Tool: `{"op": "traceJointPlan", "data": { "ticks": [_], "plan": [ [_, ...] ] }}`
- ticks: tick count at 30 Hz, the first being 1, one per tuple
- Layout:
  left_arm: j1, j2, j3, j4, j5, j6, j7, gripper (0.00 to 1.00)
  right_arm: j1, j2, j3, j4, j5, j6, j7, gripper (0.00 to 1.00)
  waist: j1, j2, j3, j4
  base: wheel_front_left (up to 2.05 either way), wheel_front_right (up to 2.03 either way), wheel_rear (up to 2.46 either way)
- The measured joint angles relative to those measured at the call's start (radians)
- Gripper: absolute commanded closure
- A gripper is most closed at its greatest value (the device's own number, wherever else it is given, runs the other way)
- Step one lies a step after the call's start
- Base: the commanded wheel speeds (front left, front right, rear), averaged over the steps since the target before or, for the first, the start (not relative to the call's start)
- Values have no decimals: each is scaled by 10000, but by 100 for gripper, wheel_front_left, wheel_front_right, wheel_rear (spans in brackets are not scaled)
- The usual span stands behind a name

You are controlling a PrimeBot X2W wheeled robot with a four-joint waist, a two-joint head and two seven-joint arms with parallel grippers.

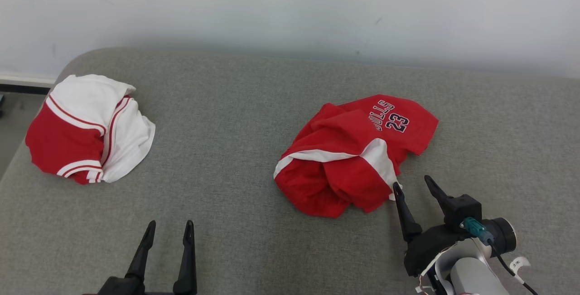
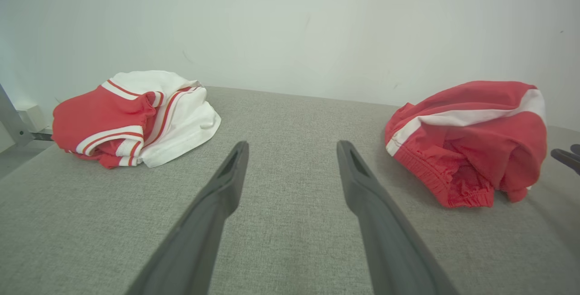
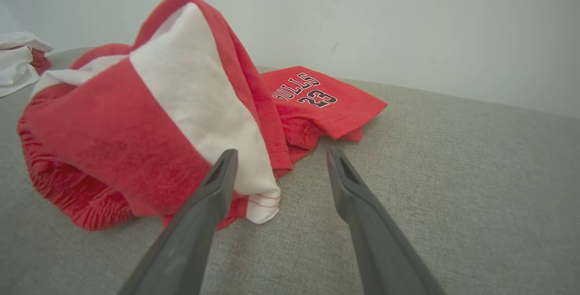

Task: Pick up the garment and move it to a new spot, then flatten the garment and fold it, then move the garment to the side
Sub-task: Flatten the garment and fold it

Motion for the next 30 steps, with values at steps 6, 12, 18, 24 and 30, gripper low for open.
{"op": "traceJointPlan", "data": {
  "ticks": [6,12,18,24,30],
  "plan": [
    [-124,0,-226,40,-17,-12,0,0,-525,-232,119,1373,-4,0,0,0,0,0,193,455,0,0,0],
    [-255,0,-274,50,-15,-29,0,0,-1087,-270,155,2546,244,0,-4,51,1,0,427,824,0,0,0],
    [-272,0,-190,96,-15,-15,0,0,-1239,-318,263,2558,537,0,-8,100,1,0,439,958,0,0,0],
    [55,0,-104,121,-82,-12,0,0,-177,-585,82,907,698,0,0,100,-1,0,119,698,0,0,0],
    [128,-2,-65,117,-163,-13,0,0,1186,-924,19,-1400,721,0,2,100,-1,0,-193,77,0,0,0]
  ]
}}
